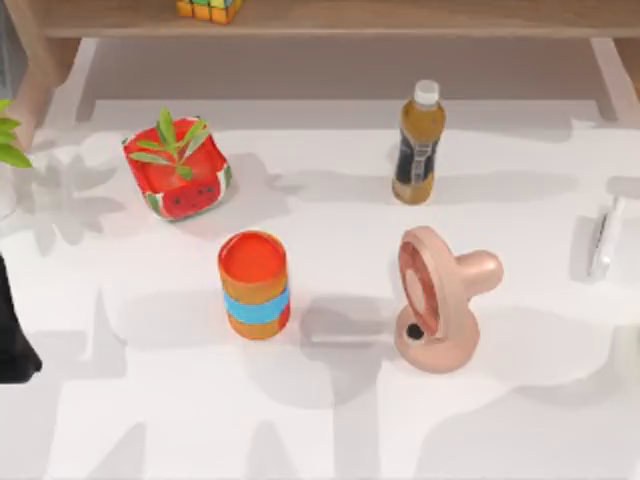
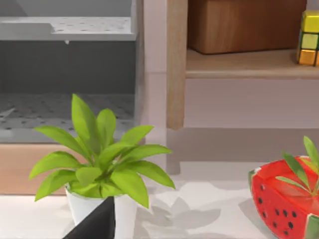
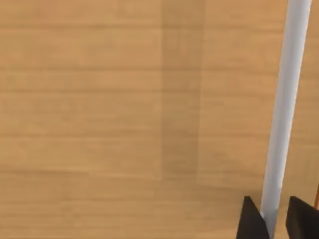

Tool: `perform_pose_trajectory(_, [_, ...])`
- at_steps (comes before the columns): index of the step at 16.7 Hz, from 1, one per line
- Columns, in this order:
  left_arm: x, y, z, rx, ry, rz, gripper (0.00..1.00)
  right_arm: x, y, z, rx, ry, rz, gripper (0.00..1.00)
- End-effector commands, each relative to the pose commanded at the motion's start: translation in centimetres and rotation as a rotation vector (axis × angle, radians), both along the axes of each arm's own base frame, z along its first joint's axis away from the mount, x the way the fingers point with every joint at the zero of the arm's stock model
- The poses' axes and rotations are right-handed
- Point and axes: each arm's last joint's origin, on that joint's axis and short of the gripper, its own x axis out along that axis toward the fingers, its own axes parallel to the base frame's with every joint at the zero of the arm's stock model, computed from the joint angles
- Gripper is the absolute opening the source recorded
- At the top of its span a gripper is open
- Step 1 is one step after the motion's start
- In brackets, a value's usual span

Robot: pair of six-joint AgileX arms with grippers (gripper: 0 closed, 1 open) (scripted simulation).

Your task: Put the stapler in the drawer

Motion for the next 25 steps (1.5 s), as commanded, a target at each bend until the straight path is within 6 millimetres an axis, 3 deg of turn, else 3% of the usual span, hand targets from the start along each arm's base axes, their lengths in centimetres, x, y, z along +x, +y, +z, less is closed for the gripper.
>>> perform_pose_trajectory(10, [0.0, 0.0, 0.0, 0.0, 0.0, 0.0, 1.0, -0.2, -0.2, -0.1, 0.004, 0.003, -0.005, 0.0])
perform_pose_trajectory(18, [0.0, 0.0, 0.0, 0.0, 0.0, 0.0, 1.0, -5.8, -0.1, -0.2, 0.007, 0.009, -0.003, 0.0])
perform_pose_trajectory(25, [0.0, 0.0, 0.0, 0.0, 0.0, 0.0, 1.0, -6.7, -0.1, -0.1, 0.004, 0.002, -0.006, 0.0])
